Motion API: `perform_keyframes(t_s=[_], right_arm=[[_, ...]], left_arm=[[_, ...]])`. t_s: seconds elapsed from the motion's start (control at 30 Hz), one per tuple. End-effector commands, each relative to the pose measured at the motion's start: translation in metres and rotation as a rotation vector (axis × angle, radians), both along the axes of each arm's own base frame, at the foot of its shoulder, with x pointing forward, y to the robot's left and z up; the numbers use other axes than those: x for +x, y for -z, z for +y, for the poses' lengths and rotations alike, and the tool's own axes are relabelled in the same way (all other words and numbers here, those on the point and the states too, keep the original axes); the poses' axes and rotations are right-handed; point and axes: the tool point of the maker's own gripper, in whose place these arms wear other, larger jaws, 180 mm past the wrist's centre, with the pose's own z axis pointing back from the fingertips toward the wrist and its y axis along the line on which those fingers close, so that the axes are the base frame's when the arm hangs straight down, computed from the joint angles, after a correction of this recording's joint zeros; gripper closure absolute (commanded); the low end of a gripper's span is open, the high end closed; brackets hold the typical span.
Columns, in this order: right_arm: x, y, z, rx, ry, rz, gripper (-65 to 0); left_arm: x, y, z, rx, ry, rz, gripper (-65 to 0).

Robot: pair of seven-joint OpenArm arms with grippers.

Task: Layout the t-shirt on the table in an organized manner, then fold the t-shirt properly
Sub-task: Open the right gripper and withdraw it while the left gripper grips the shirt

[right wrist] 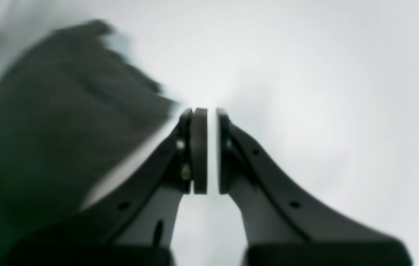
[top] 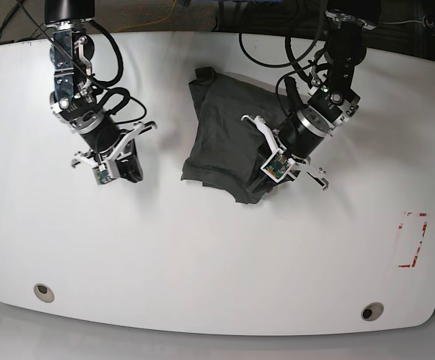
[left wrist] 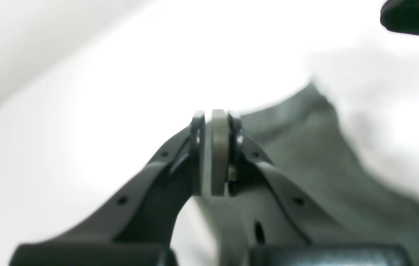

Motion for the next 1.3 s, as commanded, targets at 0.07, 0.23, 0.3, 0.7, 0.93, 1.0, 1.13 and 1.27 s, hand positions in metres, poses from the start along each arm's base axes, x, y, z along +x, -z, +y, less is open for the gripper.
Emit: perform_keyframes(t_s=[0.07, 0.23, 0.3, 0.7, 0.93, 1.0, 1.13, 1.27], right_arm=[[0.011, -0.021, -0.033, -0.040, 0.076, -0.075, -3.4], [0.007, -0.016, -0.053, -0.148, 0.106, -0.078, -3.4], [0.007, -0.016, -0.056, -0.165, 0.108, -0.085, -3.4], [-0.004, -0.006, -0.057, -0.170, 0.108, -0.057, -3.4], [-0.010, 0.000, -0.052, -0.155, 0.108, -0.040, -3.4], [-0.011, 0.001, -0.050, -0.143, 0.115, -0.040, -3.4], [-0.012, 0.000, -0.055, -0.135, 0.140, -0.042, -3.4], [-0.017, 0.004, -0.058, -0.139, 0.145, -0.029, -3.4]], left_arm=[[0.008, -0.012, -0.010, -0.089, -0.033, -0.069, -2.1], [0.003, 0.008, -0.027, -0.115, -0.023, -0.031, -2.1], [0.002, 0.016, -0.034, -0.127, -0.028, -0.011, -2.1], [-0.009, 0.051, -0.075, -0.065, 0.006, 0.052, -2.1], [-0.010, 0.083, -0.079, -0.010, 0.008, 0.117, -2.1], [-0.009, 0.095, -0.077, 0.007, 0.006, 0.143, -2.1], [-0.014, 0.118, -0.068, 0.032, -0.010, 0.200, -2.1], [-0.010, 0.130, -0.044, 0.049, -0.064, 0.226, -2.1]])
